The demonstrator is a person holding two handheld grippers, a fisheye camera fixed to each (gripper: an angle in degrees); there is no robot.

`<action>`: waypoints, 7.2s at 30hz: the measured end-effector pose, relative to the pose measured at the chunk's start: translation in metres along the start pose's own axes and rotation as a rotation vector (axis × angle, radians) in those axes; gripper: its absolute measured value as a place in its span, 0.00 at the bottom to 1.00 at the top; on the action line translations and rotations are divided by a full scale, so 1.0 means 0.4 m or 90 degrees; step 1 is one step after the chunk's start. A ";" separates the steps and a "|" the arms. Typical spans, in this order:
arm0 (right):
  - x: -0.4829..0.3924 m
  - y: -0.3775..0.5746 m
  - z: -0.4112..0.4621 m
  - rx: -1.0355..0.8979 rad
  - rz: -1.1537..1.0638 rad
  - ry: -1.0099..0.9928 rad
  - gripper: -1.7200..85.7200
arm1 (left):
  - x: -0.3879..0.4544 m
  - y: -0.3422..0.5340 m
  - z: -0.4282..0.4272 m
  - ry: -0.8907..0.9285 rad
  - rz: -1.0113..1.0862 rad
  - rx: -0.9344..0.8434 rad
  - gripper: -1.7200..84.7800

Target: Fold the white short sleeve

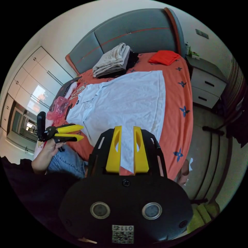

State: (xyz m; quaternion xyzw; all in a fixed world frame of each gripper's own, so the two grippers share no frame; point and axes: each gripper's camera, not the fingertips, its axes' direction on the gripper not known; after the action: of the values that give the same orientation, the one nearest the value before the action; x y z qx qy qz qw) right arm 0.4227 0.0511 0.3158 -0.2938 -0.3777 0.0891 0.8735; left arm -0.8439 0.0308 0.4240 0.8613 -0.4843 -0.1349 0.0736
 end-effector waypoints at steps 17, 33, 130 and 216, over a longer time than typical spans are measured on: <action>-0.447 0.035 0.353 -0.175 -0.286 -0.082 0.11 | -0.612 0.142 -0.110 0.064 -0.170 -0.111 0.14; -0.464 0.177 0.358 -0.263 -0.312 -0.167 0.03 | -0.727 0.155 -0.007 0.116 -0.045 -0.211 0.02; 0.681 -0.973 -0.441 -0.020 0.124 -0.049 0.14 | 0.631 -0.050 1.322 0.147 0.212 -0.096 0.03; -0.776 0.651 0.804 -0.065 -0.891 0.213 0.06 | -1.267 0.576 -0.251 0.230 -0.566 0.018 0.06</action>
State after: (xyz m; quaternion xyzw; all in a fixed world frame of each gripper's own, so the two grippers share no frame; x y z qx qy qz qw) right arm -0.0063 0.2885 0.1505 -0.0335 -0.3422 -0.5553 0.7573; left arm -1.2516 0.3435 0.6605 0.9955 -0.0499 0.0052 0.0804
